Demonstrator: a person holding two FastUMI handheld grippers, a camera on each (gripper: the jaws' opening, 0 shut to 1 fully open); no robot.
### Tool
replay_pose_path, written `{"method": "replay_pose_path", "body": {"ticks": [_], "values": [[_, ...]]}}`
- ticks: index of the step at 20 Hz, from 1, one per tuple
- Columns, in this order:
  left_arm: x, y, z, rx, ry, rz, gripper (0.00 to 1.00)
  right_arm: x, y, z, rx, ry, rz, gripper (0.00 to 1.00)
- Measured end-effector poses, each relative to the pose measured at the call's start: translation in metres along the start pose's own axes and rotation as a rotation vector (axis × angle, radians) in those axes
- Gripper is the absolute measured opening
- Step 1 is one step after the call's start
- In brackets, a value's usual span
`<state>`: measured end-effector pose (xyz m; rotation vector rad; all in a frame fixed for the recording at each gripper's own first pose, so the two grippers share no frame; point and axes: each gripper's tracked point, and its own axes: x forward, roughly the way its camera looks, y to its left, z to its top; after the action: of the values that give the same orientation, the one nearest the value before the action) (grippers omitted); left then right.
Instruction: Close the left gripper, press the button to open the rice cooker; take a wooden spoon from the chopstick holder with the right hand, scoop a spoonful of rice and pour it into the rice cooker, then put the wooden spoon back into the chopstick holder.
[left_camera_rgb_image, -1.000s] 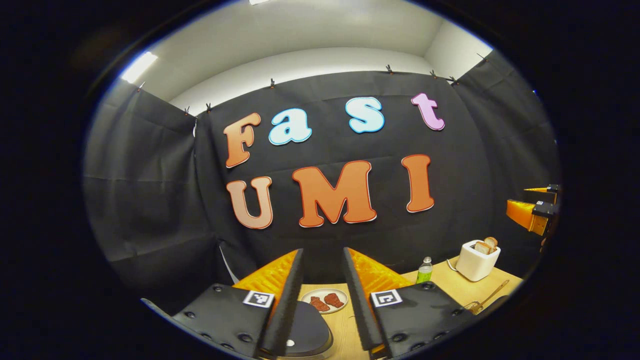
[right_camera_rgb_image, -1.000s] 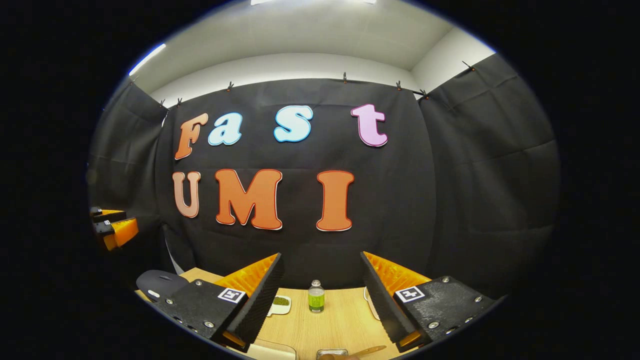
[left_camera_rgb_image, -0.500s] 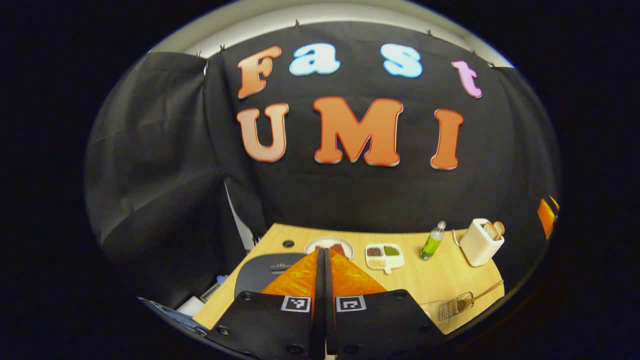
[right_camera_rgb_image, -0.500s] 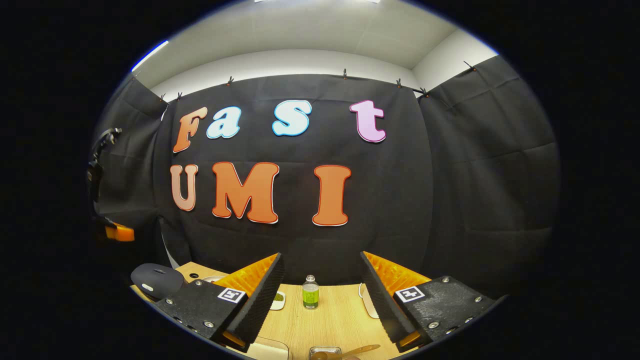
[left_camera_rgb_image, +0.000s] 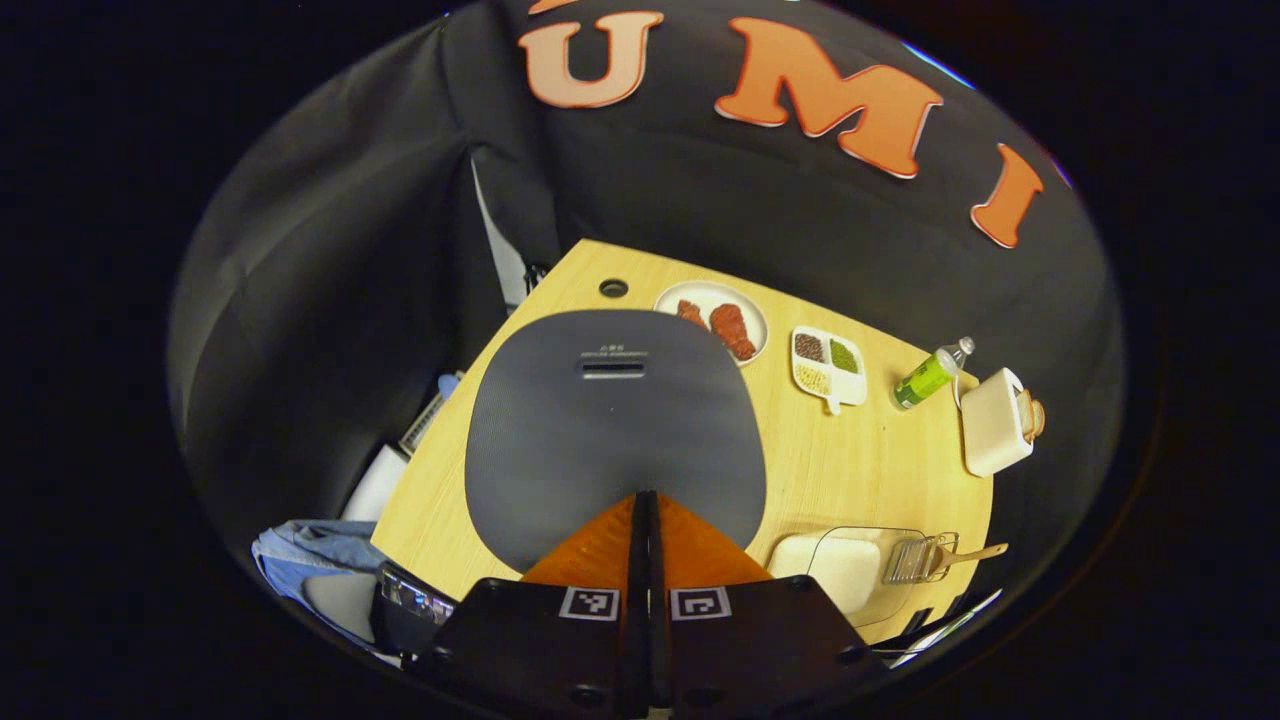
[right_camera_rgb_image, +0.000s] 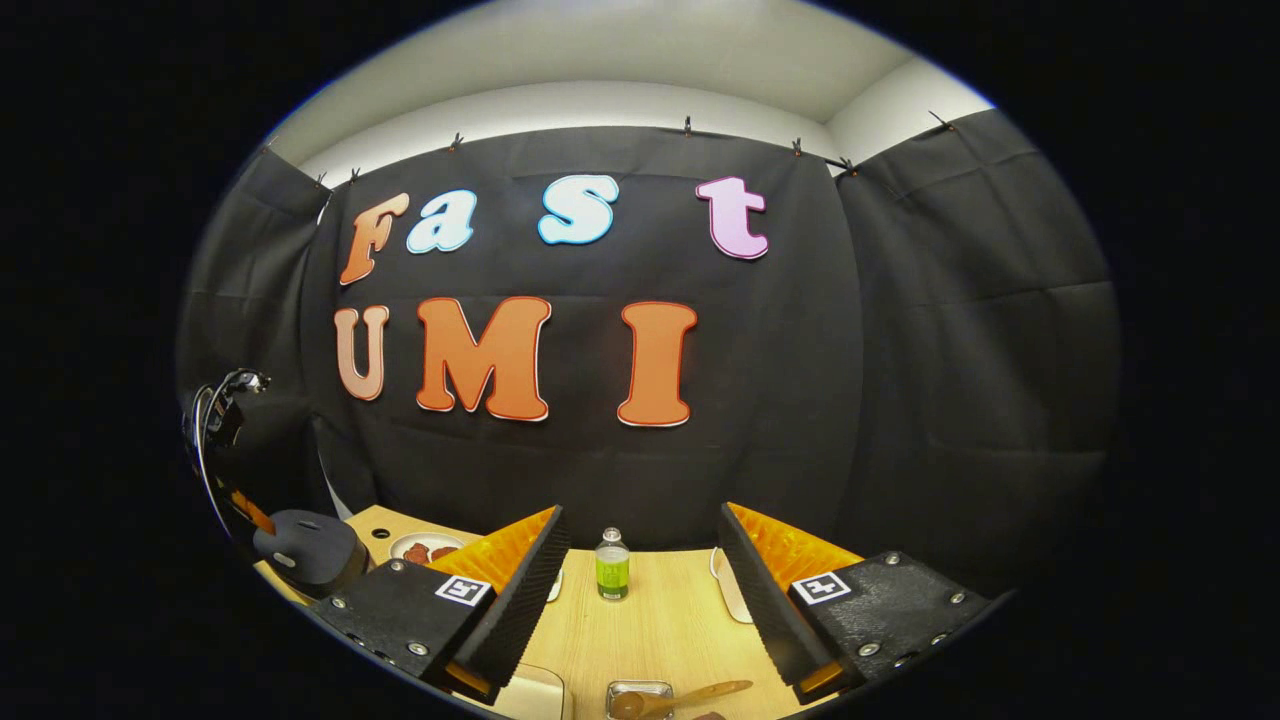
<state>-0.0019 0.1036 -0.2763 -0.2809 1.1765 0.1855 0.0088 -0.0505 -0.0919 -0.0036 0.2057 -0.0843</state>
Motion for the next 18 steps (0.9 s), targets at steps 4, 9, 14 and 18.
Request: {"method": "replay_pose_path", "body": {"ticks": [4,9,14,18], "values": [[0.016,0.006,-0.014,-0.041,0.099,-0.015,0.05,0.001,-0.002,-0.006,-0.011,0.022,-0.003,0.94],[0.031,0.011,-0.032,-0.07,0.148,-0.036,0.09,0.002,0.006,-0.018,-0.027,0.06,0.016,0.94],[0.032,0.012,-0.033,-0.049,0.099,-0.013,0.06,0.006,0.026,-0.025,-0.024,0.086,0.056,0.94],[0.029,0.011,-0.028,0.037,-0.043,0.048,0.06,0.012,0.037,-0.034,-0.028,0.112,0.085,0.94]]}}
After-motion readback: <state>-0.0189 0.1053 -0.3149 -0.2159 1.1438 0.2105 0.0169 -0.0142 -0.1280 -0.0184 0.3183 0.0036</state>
